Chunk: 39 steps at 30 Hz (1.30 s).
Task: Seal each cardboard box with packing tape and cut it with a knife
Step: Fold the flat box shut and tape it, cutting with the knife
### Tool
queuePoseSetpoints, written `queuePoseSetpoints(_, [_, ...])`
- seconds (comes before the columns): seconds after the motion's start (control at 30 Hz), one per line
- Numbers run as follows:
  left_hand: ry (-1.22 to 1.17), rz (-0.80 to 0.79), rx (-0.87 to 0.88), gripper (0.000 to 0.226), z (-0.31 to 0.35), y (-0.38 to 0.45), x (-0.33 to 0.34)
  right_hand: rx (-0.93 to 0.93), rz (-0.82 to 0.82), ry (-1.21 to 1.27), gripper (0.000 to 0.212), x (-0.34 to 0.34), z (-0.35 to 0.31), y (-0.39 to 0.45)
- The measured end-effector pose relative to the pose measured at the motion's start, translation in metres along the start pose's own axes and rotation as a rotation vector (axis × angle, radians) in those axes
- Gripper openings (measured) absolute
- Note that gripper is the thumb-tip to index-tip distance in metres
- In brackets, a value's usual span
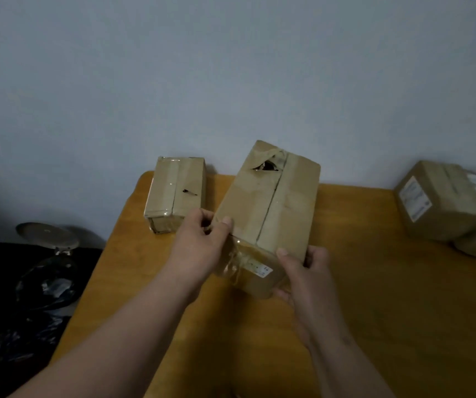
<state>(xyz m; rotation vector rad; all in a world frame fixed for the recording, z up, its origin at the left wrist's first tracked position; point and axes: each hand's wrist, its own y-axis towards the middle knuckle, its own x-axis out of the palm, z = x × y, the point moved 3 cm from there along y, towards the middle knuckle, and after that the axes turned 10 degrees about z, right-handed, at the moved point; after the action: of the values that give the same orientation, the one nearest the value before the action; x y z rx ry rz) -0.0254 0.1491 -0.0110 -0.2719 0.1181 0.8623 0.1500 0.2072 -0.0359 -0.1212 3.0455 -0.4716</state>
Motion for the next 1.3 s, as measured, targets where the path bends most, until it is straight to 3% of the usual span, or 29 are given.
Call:
queuePoseSetpoints(0.07, [-0.016, -0.005, 0.003, 0.011, -0.002, -0.017, -0.021, -0.033, -0.011, -0.038, 0.028, 0.001, 0.004, -0.032])
queuePoseSetpoints(0.37, [0.063, 0.008, 0.090, 0.035, -0.026, -0.108, -0.135, -0.077, -0.066, -0.075, 0.026, 0.015, 0.034, -0.162])
queuePoseSetpoints(0.6, [0.280, -0.102, -0.071, 0.026, -0.072, -0.155, -0.176, 0.044, -0.159, -0.218, 0.020, 0.001, 0.067, -0.221])
queuePoseSetpoints(0.73, [0.488, -0.181, -0.113, 0.046, -0.098, -0.163, -0.187, 0.056, -0.228, -0.470, 0.023, -0.015, 0.080, -0.230])
queuePoseSetpoints(0.83, [0.603, -0.188, -0.044, 0.071, -0.104, -0.161, -0.185, 0.017, -0.256, -0.629, 0.016, -0.027, 0.075, -0.229])
queuePoseSetpoints(0.93, [0.715, -0.183, 0.045, 0.077, -0.104, -0.157, -0.174, 0.011, -0.285, -0.716, 0.025, -0.030, 0.070, -0.223])
queuePoseSetpoints(1.1, [0.830, -0.185, 0.263, 0.082, -0.091, -0.146, -0.142, -0.192, -0.238, -0.908, 0.033, -0.021, 0.060, -0.205])
queuePoseSetpoints(1.3, [0.989, -0.144, 0.414, 0.072, -0.095, -0.138, -0.119, -0.530, -0.211, -1.026, 0.077, -0.008, 0.045, -0.185])
